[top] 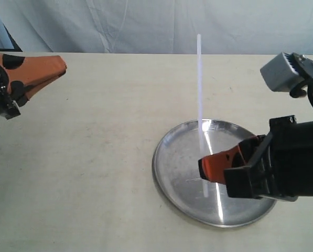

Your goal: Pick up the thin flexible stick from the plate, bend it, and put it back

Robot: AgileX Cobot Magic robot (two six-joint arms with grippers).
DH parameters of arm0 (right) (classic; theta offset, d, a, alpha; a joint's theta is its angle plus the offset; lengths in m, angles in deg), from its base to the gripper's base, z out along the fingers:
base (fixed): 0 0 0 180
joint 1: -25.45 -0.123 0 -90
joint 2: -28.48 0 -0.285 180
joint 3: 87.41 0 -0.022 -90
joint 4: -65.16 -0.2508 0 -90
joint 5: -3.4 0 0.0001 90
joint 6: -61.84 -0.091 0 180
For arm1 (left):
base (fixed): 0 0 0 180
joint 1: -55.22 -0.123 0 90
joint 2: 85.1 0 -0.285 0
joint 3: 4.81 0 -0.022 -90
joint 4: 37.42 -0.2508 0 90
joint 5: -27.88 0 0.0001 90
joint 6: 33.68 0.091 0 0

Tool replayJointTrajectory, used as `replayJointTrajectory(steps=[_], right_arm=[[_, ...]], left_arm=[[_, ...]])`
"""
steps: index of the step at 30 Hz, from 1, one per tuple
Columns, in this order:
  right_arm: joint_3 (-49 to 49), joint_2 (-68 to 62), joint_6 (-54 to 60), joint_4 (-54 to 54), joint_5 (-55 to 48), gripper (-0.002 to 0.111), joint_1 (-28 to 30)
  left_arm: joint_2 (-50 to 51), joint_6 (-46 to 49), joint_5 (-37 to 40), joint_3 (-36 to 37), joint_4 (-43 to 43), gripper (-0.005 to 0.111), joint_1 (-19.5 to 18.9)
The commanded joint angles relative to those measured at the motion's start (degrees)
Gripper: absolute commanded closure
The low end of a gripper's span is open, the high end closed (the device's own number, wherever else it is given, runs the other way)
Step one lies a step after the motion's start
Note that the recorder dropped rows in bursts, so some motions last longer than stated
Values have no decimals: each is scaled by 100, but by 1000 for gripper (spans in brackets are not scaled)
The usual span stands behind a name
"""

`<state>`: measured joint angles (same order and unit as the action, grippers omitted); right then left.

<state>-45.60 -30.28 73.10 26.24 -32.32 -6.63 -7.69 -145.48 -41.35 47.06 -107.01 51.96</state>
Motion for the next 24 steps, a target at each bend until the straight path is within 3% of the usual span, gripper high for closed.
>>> replayJointTrajectory(steps=[1,6,11,15,20,24], right_arm=[[30,-311,912,-980,125,109,6],[30,-777,1791,-1872,133,109,6],[30,-1096,2767,-2809,73,109,6],[30,-1220,3333,-3280,47,109,6],[18,-1220,3464,-3368,68,109,6],[18,-1220,3548,-3379,125,109,6]], left_arm=[[1,9,-74,-101,-9,107,82],[1,-5,-74,-342,-432,107,589],[1,9,22,-786,-317,104,1521],[1,9,649,-1034,-439,81,2052],[1,-21,923,-1061,-358,42,2177],[6,-21,971,-1061,-85,36,2177]])
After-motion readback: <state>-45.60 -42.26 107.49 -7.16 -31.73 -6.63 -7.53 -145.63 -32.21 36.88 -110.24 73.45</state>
